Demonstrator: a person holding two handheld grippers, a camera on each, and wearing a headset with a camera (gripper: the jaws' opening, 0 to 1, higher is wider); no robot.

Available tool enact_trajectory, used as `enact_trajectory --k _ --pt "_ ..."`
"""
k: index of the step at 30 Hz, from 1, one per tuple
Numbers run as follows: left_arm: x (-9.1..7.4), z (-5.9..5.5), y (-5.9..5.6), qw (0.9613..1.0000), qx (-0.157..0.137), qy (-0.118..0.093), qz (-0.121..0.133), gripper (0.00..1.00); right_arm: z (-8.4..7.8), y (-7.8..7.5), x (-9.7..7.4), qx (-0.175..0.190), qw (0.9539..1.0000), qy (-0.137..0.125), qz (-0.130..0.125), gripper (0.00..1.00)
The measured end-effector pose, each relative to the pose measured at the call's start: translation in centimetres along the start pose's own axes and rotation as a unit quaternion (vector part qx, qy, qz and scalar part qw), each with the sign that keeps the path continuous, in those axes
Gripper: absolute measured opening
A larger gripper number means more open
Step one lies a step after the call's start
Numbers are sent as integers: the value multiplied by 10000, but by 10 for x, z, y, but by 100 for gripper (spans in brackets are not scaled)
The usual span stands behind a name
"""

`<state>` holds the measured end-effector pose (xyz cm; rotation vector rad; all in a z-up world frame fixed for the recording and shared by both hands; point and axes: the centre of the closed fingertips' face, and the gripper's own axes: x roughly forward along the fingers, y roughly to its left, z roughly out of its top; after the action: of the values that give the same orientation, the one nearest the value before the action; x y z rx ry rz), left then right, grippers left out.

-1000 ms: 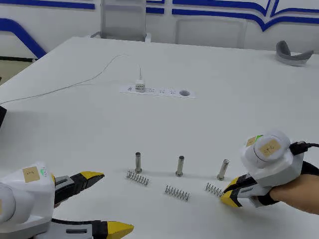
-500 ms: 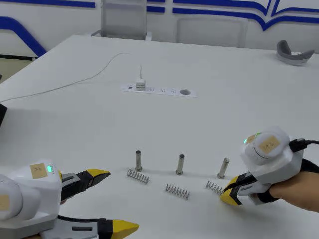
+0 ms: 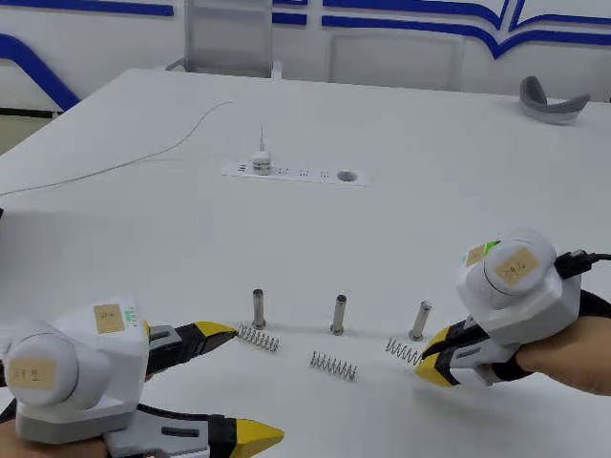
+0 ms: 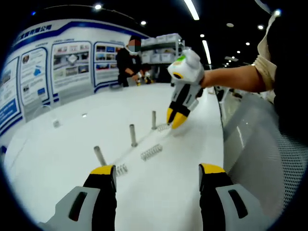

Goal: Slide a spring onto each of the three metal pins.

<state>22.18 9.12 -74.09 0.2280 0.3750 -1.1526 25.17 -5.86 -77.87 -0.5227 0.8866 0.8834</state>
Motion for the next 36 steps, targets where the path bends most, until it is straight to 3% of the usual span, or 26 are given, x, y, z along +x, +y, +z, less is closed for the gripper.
enact_trajectory --k 16,27,36 --pt "28 8 -11 9984 312 123 -455 63 20 22 -5 -501 9985 -3 227 12" --pt "36 16 -11 9974 433 107 -558 56 31 39 -5 -887 9951 -4 447 12" --pt "43 20 -17 9956 582 133 -729 51 41 51 -7 -1173 9914 -39 579 12"
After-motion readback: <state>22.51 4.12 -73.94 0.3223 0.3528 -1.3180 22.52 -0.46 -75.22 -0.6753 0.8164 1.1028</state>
